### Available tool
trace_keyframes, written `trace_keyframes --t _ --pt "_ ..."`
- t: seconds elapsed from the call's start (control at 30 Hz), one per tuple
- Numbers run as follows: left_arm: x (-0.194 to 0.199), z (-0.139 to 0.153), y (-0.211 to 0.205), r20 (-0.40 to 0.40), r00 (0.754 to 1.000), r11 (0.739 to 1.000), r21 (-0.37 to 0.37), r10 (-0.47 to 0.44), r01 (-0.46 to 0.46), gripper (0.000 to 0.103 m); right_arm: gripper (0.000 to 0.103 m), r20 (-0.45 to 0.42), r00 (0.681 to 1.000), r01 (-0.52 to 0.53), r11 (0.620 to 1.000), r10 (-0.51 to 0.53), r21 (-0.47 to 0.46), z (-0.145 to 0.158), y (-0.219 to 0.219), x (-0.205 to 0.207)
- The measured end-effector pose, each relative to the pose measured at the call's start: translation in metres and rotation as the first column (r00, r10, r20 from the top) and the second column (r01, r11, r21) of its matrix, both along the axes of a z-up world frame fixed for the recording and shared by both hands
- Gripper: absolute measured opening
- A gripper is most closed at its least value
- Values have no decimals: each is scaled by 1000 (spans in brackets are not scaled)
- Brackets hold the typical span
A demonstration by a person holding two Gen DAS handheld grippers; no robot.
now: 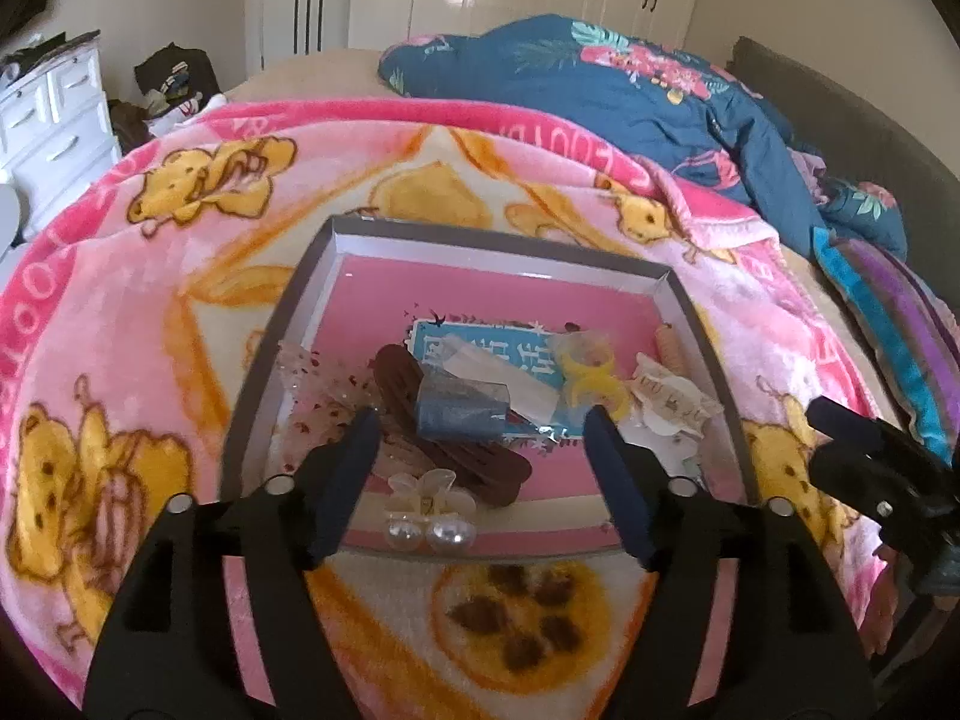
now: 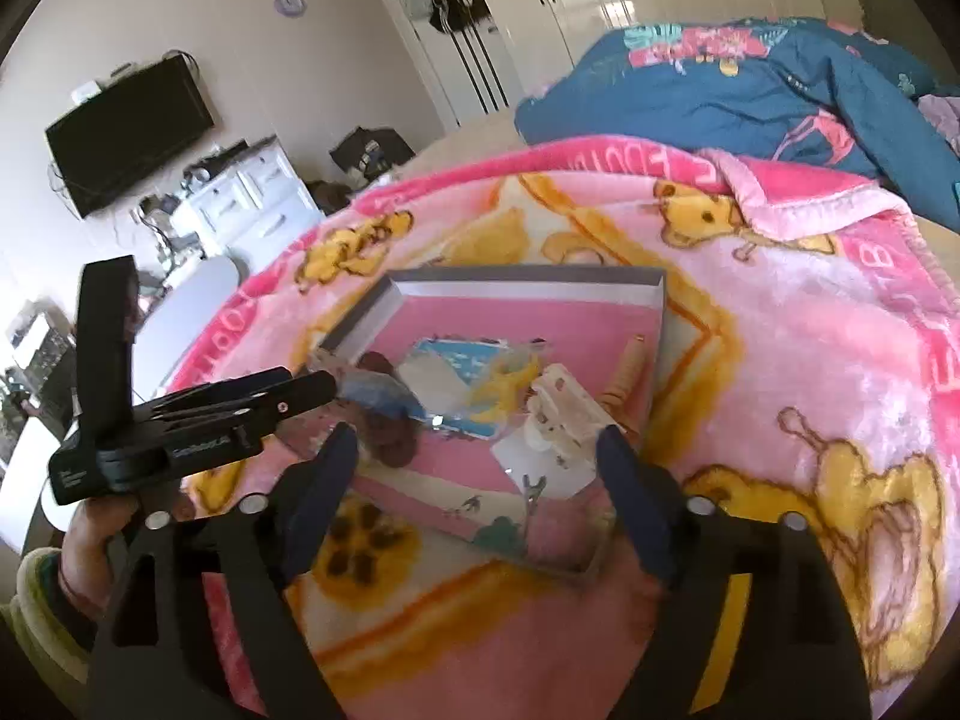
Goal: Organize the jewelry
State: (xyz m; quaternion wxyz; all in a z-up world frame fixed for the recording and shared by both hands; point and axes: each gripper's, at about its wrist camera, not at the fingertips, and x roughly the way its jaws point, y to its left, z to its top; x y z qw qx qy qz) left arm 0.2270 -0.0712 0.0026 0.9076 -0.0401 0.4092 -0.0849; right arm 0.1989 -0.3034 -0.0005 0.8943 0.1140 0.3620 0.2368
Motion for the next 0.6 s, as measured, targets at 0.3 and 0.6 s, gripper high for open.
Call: trace_keyframes --t 0.3,0.6 --pt "-38 29 7 53 998 1000 -3 16 -16 91 93 95 995 0 999 3 -36 29 4 -43" --pt "-85 43 22 92 995 999 -6 39 -39 94 99 180 983 -11 995 30 -102 44 20 -83"
